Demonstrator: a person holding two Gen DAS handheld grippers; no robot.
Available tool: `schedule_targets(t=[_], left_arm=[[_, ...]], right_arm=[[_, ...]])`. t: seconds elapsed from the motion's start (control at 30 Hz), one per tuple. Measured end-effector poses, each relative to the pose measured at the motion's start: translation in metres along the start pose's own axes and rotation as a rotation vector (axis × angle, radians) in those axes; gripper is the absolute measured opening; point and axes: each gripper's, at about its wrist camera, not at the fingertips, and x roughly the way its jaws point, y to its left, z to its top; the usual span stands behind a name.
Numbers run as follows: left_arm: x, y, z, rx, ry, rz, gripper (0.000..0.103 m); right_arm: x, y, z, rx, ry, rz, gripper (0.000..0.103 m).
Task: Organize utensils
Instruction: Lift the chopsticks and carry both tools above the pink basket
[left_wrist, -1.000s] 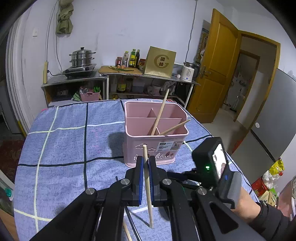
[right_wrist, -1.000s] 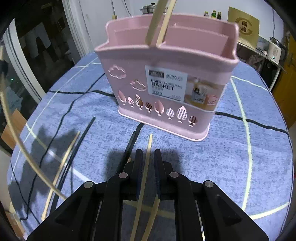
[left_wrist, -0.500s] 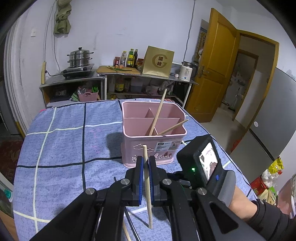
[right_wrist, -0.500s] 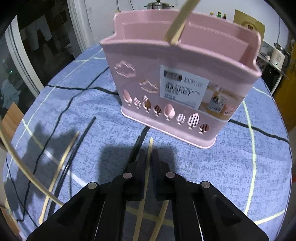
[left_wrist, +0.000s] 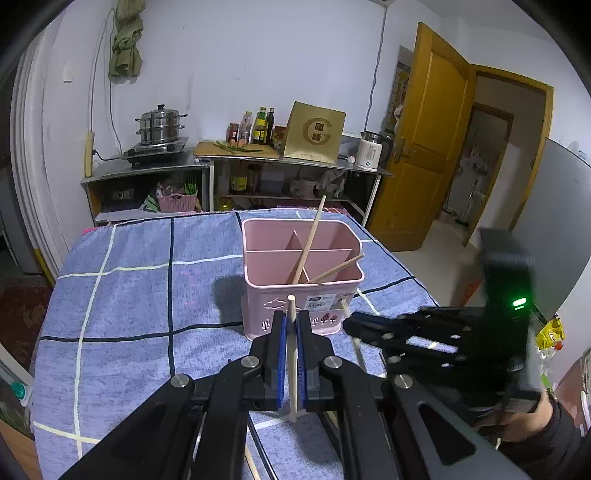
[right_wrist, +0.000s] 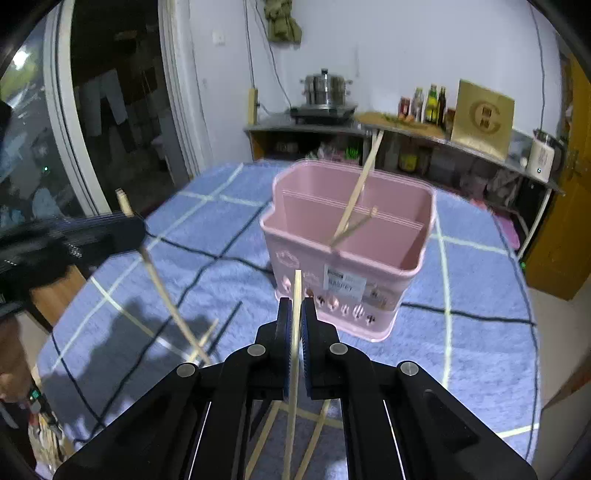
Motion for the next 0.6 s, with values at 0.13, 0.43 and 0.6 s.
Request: schedule_targets(t=[0.13,0.43,0.6], left_arm=[[-0.006,-0.002,0.001,0.003,-0.005,0.004,0.005],[-0.011,-0.003,0.002,0.009,-0.006,0.008,0.005],[-0.012,-0.004,0.008,0.017,-0.002,0.007,0.005]], right_arm=[[-0.018,0.005,0.004,0.002,-0.054,0.002,0.005],[-0.037,-0.001,0.001,0.027,-0.108,0.002,0.004],[-0.043,-0.006,0.003,0.040,-0.127,0.007,0.004]])
